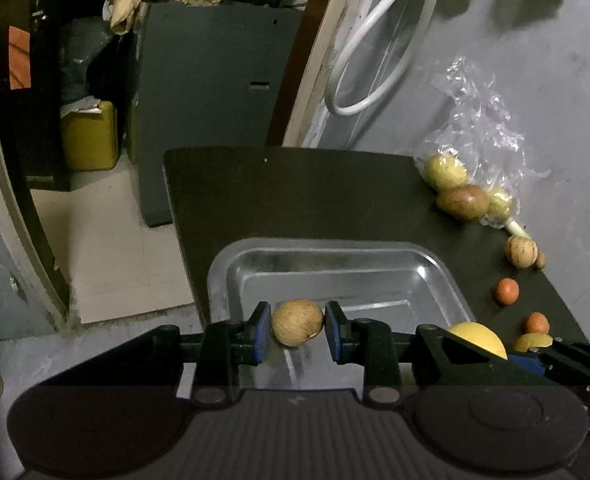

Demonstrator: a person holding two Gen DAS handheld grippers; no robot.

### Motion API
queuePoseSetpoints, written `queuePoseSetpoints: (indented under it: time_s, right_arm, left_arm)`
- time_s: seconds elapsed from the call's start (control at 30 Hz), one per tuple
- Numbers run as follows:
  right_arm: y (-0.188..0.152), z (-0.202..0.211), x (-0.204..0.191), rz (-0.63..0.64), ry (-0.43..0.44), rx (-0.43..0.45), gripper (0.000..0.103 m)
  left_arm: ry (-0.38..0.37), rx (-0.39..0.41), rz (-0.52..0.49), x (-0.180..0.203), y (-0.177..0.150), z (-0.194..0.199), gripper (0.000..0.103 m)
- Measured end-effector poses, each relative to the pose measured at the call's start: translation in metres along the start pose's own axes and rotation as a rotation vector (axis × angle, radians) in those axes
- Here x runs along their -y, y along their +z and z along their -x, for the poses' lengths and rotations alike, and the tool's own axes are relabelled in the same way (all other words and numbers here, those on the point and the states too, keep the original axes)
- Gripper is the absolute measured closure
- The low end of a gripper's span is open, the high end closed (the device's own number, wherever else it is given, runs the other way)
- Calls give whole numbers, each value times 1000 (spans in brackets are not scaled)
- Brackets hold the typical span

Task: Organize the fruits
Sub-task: 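Carry both fruits over the metal tray and open the left gripper to drop the brown fruit, then lower the lemon into the tray and open the right gripper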

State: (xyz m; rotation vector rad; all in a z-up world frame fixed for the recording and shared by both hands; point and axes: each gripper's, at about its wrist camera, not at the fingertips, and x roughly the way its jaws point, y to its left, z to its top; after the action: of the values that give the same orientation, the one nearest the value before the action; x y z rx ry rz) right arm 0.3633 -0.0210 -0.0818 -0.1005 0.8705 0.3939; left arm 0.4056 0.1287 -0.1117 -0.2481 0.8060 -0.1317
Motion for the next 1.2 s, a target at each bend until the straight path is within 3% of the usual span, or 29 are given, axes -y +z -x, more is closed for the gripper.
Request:
queuePoseSetpoints:
  time_s: [0.4,0.6,0.7,0.87,1.2]
  right_arm:
    - [-7,-3,4,-26,-6,-26,36]
    - [-9,0,4,-21,-5,-25,35]
    - [-10,6,4,-16,7,-9,29]
    - [-15,20,8,-17,24,8,19]
    - [-32,66,9,15,81,60,5]
  left_arm:
    - [15,-16,-14,6,-5,2,69]
    - [27,-21,-5,8,-8,9,52]
    - [28,-8,1,9,-10,17,44]
    - [52,21,14,15,-15,36,19]
    - [133,52,112,13,-33,85,1]
